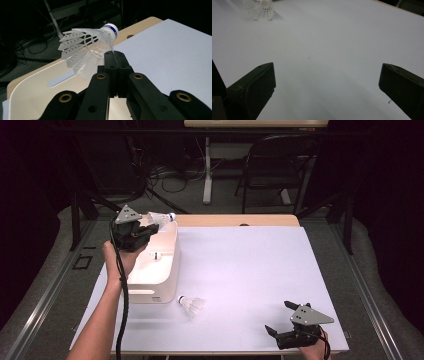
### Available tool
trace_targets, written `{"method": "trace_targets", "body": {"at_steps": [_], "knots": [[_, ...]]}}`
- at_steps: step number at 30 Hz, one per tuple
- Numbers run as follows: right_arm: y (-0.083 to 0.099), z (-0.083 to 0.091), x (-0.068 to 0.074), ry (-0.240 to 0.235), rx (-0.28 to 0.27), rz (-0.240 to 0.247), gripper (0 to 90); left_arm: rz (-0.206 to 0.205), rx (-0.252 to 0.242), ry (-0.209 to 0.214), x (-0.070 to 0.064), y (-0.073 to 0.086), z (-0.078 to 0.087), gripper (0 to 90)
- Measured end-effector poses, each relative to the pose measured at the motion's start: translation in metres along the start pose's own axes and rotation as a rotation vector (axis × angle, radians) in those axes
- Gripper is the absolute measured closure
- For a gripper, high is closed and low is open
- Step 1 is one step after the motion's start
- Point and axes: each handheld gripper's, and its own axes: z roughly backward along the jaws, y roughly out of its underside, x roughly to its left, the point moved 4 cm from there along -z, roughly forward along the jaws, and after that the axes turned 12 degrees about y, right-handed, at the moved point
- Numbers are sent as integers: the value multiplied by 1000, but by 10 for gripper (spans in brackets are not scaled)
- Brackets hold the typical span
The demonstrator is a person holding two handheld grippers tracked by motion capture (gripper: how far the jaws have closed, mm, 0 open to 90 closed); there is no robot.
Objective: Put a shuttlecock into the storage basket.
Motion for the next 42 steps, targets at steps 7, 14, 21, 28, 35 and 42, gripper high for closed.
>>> {"method": "trace_targets", "body": {"at_steps": [7, 14, 21, 28, 35, 42], "knots": [[0, 0, 0, 1, 2, 0, 3, 14, 11, -20, 7, 8, 6, 900], [0, 0, -1, 3, 3, 1, 3, 25, 23, -34, 12, 16, 9, 900], [-1, 1, 0, 6, -2, -1, 3, 43, 30, -52, 17, 26, 13, 900], [0, 0, 0, 1, 4, 0, 3, 56, 50, -73, 23, 34, 16, 900], [0, 0, 0, 1, 4, -1, 3, 84, 83, -90, 31, 48, 16, 900], [0, -1, 1, 1, 4, -3, 3, 100, 122, -102, 37, 55, 15, 900]]}}
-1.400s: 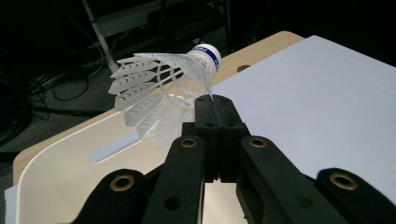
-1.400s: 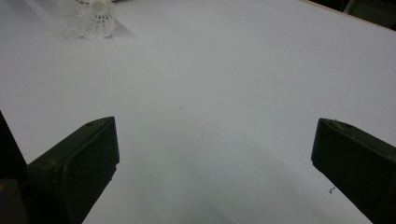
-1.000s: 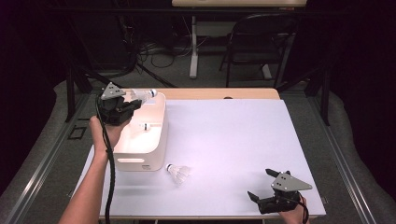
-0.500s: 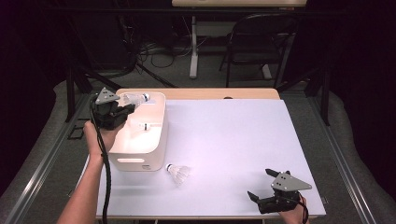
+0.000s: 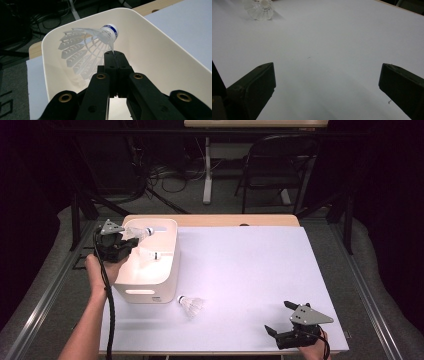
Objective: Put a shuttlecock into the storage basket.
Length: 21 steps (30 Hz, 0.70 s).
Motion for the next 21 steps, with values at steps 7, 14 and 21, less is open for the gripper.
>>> {"method": "trace_targets", "body": {"at_steps": [7, 14, 21], "knots": [[0, 1, 0, 3, -3, -4, 3, 34, 41, -23, 6, 5, -12, 897], [0, 2, 0, 2, -4, -3, 3, 26, 50, -27, 0, 4, -14, 595], [1, 2, -2, 7, -1, -8, 3, -7, 4, 3, -17, 1, -5, 385]]}}
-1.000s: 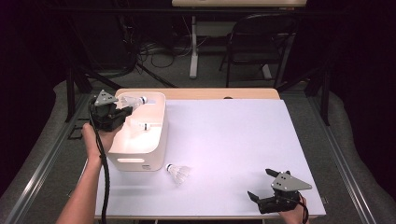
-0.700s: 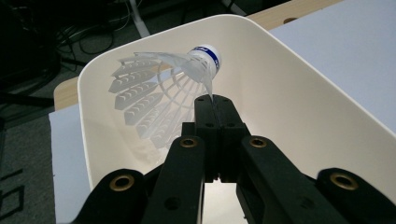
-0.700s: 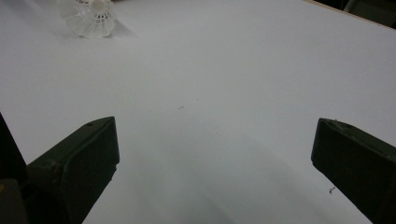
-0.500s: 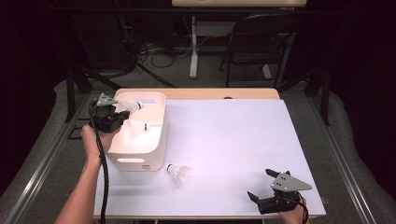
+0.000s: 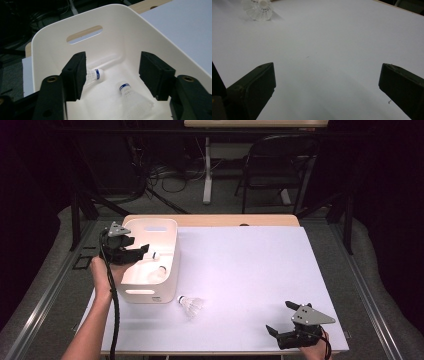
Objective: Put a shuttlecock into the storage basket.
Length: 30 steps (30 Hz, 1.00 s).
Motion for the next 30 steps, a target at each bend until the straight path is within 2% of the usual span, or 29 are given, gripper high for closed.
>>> {"method": "trace_targets", "body": {"at_steps": [6, 11, 22, 30], "knots": [[0, 0, 0, 1, 0, 2, 3, -31, -33, 27, -14, 4, 7, 237], [-1, -1, 1, -2, 2, 3, 3, -52, -58, 32, -24, 6, 14, 165], [-1, -3, 4, -12, 13, 2, 3, -103, -107, 69, -47, 13, 26, 96], [-2, -4, 5, -14, 15, -2, 3, -130, -128, 105, -61, 24, 30, 57]]}}
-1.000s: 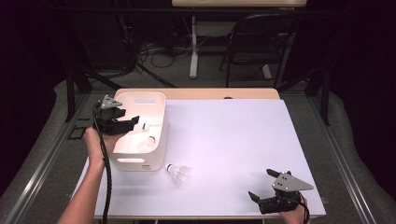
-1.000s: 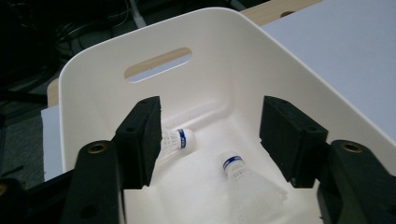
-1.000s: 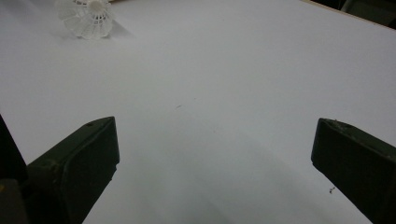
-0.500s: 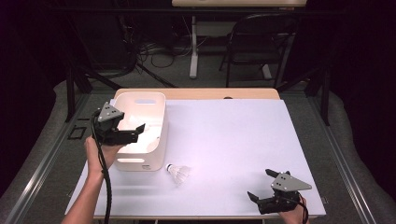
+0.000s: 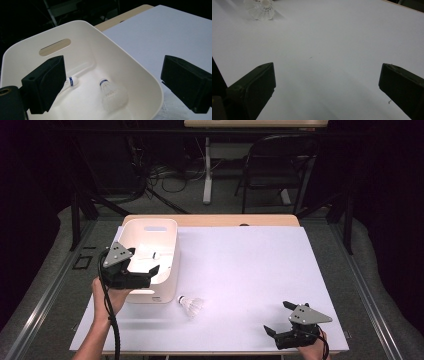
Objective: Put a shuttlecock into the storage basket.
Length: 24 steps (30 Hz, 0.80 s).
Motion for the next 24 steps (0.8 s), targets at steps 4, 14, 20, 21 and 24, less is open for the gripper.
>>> {"method": "trace_targets", "body": {"at_steps": [4, 14, 20, 21, 24], "knots": [[0, -1, 1, -7, 4, 1, 3, -20, -20, 28, -11, 5, 2, 45], [0, -3, 3, -10, 11, 5, 2, -77, -64, 102, -37, 13, 7, 21], [0, -3, 3, -12, 15, 4, 2, -98, -72, 140, -53, 22, 8, 10], [0, -3, 4, -13, 15, 2, 2, -101, -72, 147, -56, 23, 8, 9], [0, -4, 5, -14, 21, 2, 0, -111, -76, 171, -61, 27, 8, 1]]}}
